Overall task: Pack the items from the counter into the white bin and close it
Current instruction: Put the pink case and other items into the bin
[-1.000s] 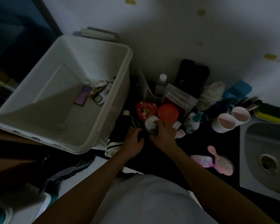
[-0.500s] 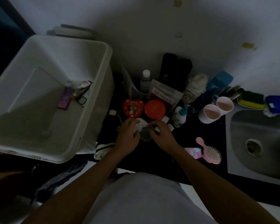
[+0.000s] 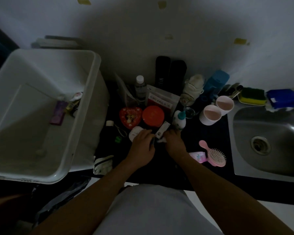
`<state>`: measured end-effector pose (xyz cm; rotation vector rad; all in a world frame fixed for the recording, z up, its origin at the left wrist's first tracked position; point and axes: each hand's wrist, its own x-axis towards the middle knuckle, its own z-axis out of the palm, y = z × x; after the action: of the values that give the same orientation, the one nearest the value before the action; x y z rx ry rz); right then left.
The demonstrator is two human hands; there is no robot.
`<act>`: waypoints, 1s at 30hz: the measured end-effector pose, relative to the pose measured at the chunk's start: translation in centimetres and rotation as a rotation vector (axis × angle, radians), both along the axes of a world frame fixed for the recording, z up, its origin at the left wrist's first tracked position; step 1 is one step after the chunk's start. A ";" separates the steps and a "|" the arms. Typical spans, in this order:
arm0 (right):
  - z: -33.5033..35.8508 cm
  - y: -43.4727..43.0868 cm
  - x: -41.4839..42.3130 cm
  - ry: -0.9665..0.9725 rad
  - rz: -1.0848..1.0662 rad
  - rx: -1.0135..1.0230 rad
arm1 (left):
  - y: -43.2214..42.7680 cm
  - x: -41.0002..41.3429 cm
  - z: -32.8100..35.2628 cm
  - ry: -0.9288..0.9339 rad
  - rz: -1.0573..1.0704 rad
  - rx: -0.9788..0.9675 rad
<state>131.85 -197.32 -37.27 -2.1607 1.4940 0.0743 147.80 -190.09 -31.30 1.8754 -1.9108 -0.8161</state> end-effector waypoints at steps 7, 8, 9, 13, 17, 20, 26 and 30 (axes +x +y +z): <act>-0.2 2.0 -1.3 -0.071 -0.184 -0.010 | -0.4 -0.2 0.2 -0.014 -0.010 -0.027; 0.0 2.1 -1.3 -0.218 -0.303 0.054 | -0.6 -0.2 0.2 -0.011 -0.008 -0.027; 0.4 2.3 -1.2 -0.375 -0.416 0.118 | -0.8 -0.3 0.2 -0.005 0.002 -0.019; 3.1 2.5 -0.1 -0.836 -0.608 0.275 | -1.9 -0.7 0.8 0.145 0.097 0.040; 5.0 2.1 0.9 -1.029 -0.577 0.320 | -3.3 -1.6 1.8 0.515 0.308 0.182; 5.5 1.9 1.6 -1.017 -0.531 0.295 | -4.2 -2.5 2.1 0.632 0.499 0.179; 4.7 1.0 1.7 -0.873 -0.558 0.293 | -4.1 -1.6 2.5 0.631 0.620 0.153; 2.8 0.0 1.3 -0.556 -0.251 0.184 | -3.4 0.5 3.1 0.624 0.650 0.147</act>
<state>133.16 -197.35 -34.49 -1.6493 1.3458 -0.4244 148.26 -193.49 -28.21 1.8458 -0.8227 -1.1409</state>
